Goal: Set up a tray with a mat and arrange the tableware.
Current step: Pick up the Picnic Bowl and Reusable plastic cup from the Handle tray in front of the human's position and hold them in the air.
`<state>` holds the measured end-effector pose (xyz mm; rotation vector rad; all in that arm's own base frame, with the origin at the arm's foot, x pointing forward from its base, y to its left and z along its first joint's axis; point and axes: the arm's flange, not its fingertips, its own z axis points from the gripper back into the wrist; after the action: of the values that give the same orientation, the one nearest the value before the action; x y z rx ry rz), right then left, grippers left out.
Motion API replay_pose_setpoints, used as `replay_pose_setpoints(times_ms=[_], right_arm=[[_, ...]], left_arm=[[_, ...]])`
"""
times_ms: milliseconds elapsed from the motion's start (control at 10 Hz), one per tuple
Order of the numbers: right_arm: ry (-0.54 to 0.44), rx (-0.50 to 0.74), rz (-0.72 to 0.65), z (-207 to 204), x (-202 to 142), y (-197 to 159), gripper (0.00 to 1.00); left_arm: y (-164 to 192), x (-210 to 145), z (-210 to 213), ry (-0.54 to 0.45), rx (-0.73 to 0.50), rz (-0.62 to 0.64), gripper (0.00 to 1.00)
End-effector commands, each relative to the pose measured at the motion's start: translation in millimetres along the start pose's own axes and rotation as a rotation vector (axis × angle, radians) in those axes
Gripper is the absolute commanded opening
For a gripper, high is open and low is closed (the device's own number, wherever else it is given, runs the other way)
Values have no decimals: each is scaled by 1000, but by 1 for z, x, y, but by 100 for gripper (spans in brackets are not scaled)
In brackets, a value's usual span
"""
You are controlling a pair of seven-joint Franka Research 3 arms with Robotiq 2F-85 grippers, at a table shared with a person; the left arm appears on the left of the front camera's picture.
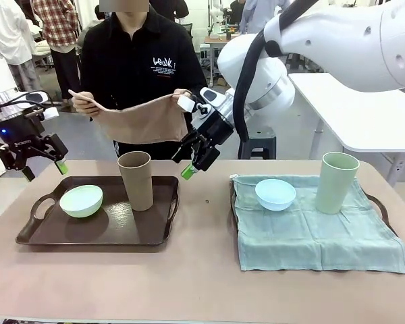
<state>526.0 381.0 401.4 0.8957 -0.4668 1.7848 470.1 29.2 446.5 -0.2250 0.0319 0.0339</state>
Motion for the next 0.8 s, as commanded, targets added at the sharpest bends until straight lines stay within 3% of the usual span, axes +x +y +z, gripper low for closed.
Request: replay_pose_setpoints(times_ms=[0,200,400,700], right_arm=[[6,4,26,-14,-10,-9,100],[11,17,59,-26,-16,-16,100],[1,44,77,-41,-21,-23,100],[-7,60,115,-49,-22,-27,100]], left_arm=[[-13,10,-17,-45,66,65,100],[-19,16,-29,-58,125,79,100],[-18,22,-46,-8,181,118,100],[-12,35,-68,58,160,143,100]])
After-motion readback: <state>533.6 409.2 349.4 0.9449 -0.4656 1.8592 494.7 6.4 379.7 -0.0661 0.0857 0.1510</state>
